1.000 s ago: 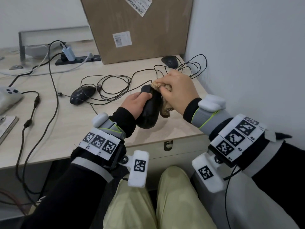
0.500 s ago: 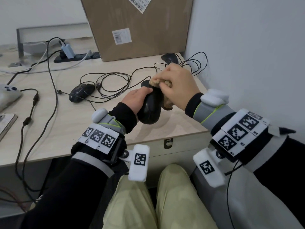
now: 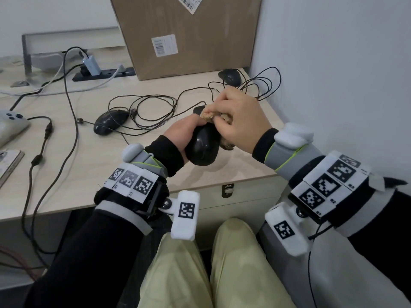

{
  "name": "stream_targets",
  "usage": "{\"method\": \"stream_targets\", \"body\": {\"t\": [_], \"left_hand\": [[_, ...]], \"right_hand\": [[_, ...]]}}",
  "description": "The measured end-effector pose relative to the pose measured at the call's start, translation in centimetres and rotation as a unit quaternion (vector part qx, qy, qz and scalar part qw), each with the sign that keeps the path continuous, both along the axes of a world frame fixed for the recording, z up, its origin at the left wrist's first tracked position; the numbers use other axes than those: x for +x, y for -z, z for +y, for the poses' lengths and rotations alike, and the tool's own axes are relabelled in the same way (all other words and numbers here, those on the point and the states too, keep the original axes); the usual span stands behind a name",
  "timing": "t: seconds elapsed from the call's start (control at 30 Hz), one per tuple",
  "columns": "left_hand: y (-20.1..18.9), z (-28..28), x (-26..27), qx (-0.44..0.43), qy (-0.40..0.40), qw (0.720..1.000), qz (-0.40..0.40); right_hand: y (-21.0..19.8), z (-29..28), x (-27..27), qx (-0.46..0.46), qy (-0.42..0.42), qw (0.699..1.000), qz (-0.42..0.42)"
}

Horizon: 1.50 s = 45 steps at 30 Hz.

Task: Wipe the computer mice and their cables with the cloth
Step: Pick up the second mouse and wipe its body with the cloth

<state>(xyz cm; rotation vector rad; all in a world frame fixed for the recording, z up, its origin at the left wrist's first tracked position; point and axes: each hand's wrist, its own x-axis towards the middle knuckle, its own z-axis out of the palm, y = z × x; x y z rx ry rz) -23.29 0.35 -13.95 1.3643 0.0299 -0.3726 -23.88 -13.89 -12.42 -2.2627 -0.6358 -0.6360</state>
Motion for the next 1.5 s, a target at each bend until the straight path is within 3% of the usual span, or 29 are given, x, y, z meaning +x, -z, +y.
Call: {"method": "stream_targets", "body": {"t": [0.2,0.3,0.5,0.63,0.7,0.87,1.03,1.13,1.23,1.33,1.5], "left_hand": [[0.4,0.0,-0.3,0.021,-0.013,1.000,0.006],[0.1,-0.2,-0.3,0.018,-0.024,0.999,0.017],[0.1,0.1,-0.2,0.002,-0.009,1.000,0.013],[0.4,0.0,-0.3,0.023,0.013,0.999,0.025],[0.3,0.0,-0.3,0.013,0.002,0.999,0.037],[0.3,0.3,-0.2,-0.028,0.006,0.999,0.044],[0.8,0.1,-0.5,-0.031,0.023,0.998,0.047],[0.9,0.1,-0.2,-0.019,0.016,0.999,0.040],[0.5,0.1,0.1,-0.065,0.026,0.997,0.044],[0.4,0.1,0.1,-0.077,0.042,0.995,0.039],[1.1,0.1,-0.4,-0.050,0.055,0.997,0.037]], "right_hand": [[-0.1,-0.7,1.8,-0.029,0.055,0.997,0.040],[0.0,-0.8,1.8,0.009,0.077,0.996,0.037],[0.3,-0.2,0.0,-0.008,0.008,1.000,-0.008],[-0.2,-1.0,1.9,-0.053,0.078,0.994,0.050],[-0.4,-1.3,2.0,-0.017,0.089,0.994,0.054],[0.2,-0.3,-0.2,-0.006,-0.011,1.000,0.025],[0.3,-0.8,1.7,-0.049,0.062,0.995,0.061],[0.2,-0.9,1.8,-0.014,0.081,0.995,0.058],[0.1,-0.3,0.3,0.040,0.024,0.999,-0.003],[0.5,0.3,-0.5,0.011,-0.025,1.000,-0.012],[-0.3,-0.7,2.4,-0.028,0.067,0.995,0.068]]}}
